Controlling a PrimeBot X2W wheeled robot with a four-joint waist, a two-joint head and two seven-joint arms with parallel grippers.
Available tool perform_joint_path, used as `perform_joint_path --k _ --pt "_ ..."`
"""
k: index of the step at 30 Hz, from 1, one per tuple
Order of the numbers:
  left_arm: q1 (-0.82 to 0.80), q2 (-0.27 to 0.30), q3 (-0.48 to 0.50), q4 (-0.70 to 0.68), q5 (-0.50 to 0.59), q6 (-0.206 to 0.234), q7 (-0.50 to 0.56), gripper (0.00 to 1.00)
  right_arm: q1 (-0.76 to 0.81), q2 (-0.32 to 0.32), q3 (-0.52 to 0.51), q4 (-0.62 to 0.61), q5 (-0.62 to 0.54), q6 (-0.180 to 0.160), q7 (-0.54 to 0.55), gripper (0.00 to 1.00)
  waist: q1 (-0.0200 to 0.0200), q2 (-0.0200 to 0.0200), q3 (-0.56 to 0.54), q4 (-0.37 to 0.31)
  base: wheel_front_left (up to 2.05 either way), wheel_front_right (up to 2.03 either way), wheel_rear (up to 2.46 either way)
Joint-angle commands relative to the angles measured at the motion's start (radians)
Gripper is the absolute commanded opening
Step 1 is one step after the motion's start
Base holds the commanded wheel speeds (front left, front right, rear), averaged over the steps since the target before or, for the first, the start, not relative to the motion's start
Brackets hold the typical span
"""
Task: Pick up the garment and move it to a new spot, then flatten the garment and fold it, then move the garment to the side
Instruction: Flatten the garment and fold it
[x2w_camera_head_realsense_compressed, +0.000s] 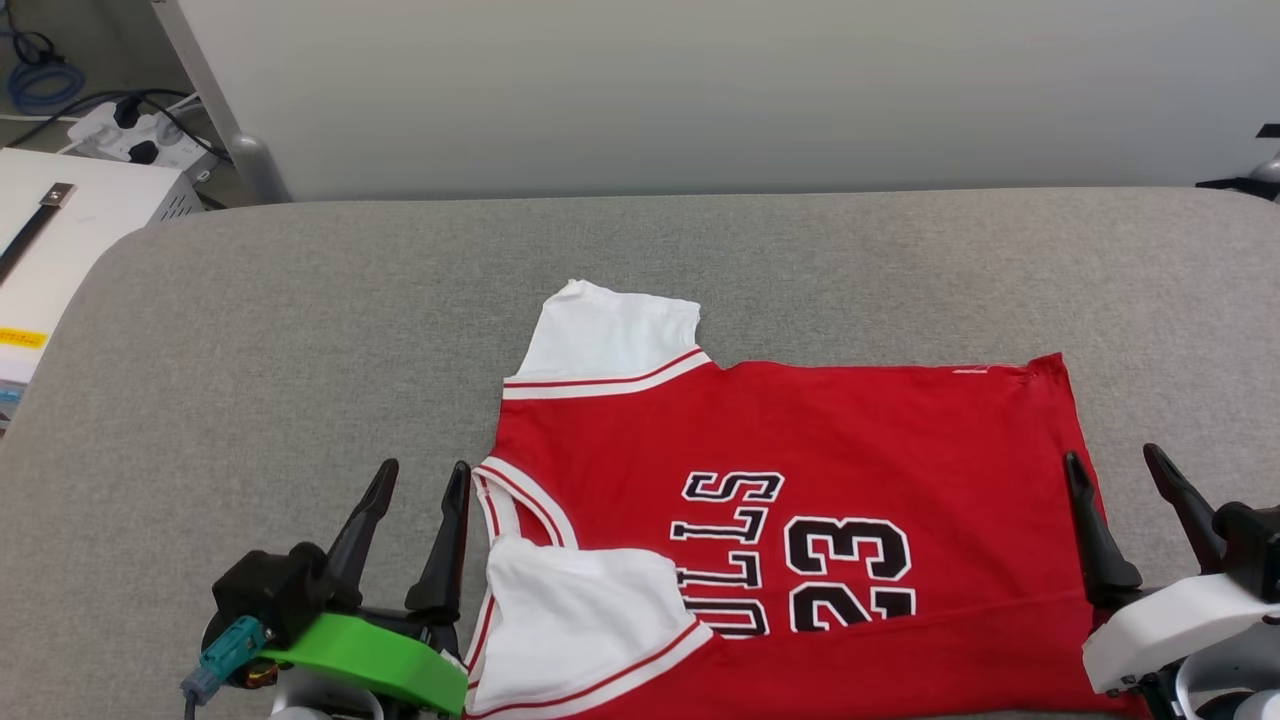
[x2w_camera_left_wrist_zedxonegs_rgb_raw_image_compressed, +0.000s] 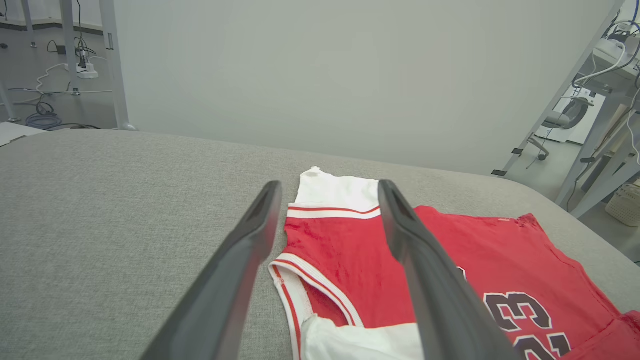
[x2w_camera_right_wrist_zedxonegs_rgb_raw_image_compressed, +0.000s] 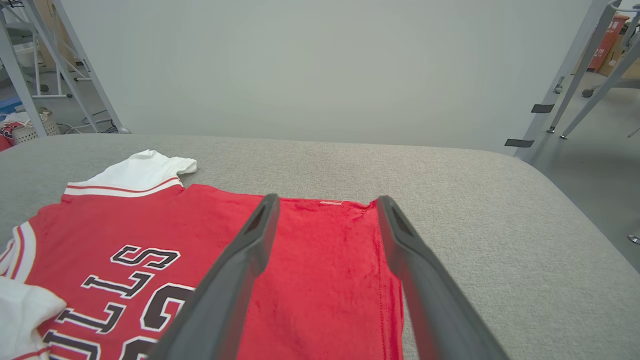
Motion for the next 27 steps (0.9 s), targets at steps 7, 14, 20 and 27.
perform_joint_path --k 7,14,20,27 --pt "-0.062 0.006 -0.01 0.043 0.028 -0.019 0.019 1.0 -0.024 -0.019 0.014 -0.032 -0.001 -0.001 0.004 1.0 0.0 0.0 0.06 -0.018 0.0 0.0 0.0" --pt "-0.277 0.076 -0.054 0.078 -0.033 -0.037 0.265 1.0 -0.072 -0.014 0.048 -0.07 -0.015 -0.001 0.012 1.0 0.0 0.0 0.165 -0.066 0.0 0.0 0.0" --pt "-0.52 0.156 -0.105 0.126 -0.137 -0.045 0.54 1.0 -0.127 -0.002 0.083 -0.092 -0.029 -0.001 0.009 1.0 0.0 0.0 0.256 -0.122 0.0 0.0 0.0" --pt "-0.776 0.243 -0.181 0.239 -0.232 -0.046 0.833 1.0 -0.191 0.018 0.139 -0.1 -0.038 -0.001 -0.008 1.0 0.0 0.0 0.347 -0.202 0.0 0.0 0.0"
